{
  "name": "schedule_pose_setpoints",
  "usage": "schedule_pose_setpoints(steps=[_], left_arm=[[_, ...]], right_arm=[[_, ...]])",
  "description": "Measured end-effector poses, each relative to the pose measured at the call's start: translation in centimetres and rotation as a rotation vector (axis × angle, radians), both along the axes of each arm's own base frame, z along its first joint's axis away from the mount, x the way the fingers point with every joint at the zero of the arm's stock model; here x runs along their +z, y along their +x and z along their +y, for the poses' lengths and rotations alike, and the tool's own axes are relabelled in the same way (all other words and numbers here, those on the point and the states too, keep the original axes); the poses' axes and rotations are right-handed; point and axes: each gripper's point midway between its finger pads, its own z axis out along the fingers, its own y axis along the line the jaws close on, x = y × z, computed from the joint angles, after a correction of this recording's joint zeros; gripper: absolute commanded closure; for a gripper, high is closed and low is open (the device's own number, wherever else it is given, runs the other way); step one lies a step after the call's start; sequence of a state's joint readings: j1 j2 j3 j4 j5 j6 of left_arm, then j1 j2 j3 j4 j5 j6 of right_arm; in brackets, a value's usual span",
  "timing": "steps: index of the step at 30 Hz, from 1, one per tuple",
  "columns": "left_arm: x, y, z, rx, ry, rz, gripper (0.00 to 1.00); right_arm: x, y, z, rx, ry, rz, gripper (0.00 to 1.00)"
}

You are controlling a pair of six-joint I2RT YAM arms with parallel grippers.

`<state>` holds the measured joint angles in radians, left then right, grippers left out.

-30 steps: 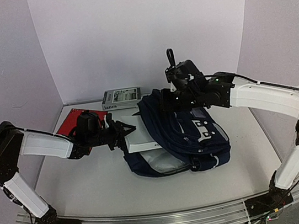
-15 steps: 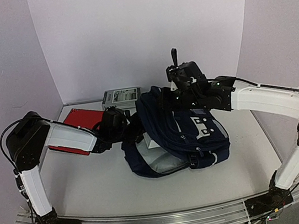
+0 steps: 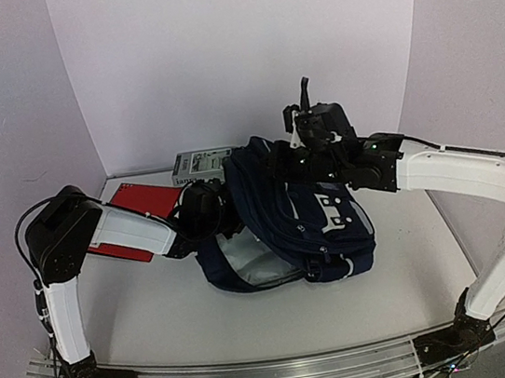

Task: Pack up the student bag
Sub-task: Place the book in the student bag.

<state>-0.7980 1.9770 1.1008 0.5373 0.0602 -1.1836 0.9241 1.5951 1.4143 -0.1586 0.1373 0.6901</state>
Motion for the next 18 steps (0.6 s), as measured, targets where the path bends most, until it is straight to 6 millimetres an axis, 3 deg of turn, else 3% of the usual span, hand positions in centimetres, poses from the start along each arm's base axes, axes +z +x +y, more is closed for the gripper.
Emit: schedule_pose_setpoints(steps=[4, 8, 13, 18], left_arm=[[0.0, 1.1, -1.7, -0.021, -0.009, -0.030, 0.74], [0.0, 1.7, -3.3, -0.065, -0.019, -0.051, 0.61], [-0.1, 1.7, -2.8, -0.101, -0.006, -0.063, 0.38], [1.2, 0.3, -0.1, -0.165, 0.066, -0.072, 0.14]], right_arm=[[0.0, 0.1, 0.1, -0.007, 0.023, 0.002, 1.00], [-0.4, 0.4, -0.1, -0.025, 0.033, 0.002, 1.00], [-1.0, 0.3, -0.9, -0.056, 0.034, -0.011, 1.00], [-0.6, -0.2, -2.3, -0.108, 0.019, -0.041, 1.00]])
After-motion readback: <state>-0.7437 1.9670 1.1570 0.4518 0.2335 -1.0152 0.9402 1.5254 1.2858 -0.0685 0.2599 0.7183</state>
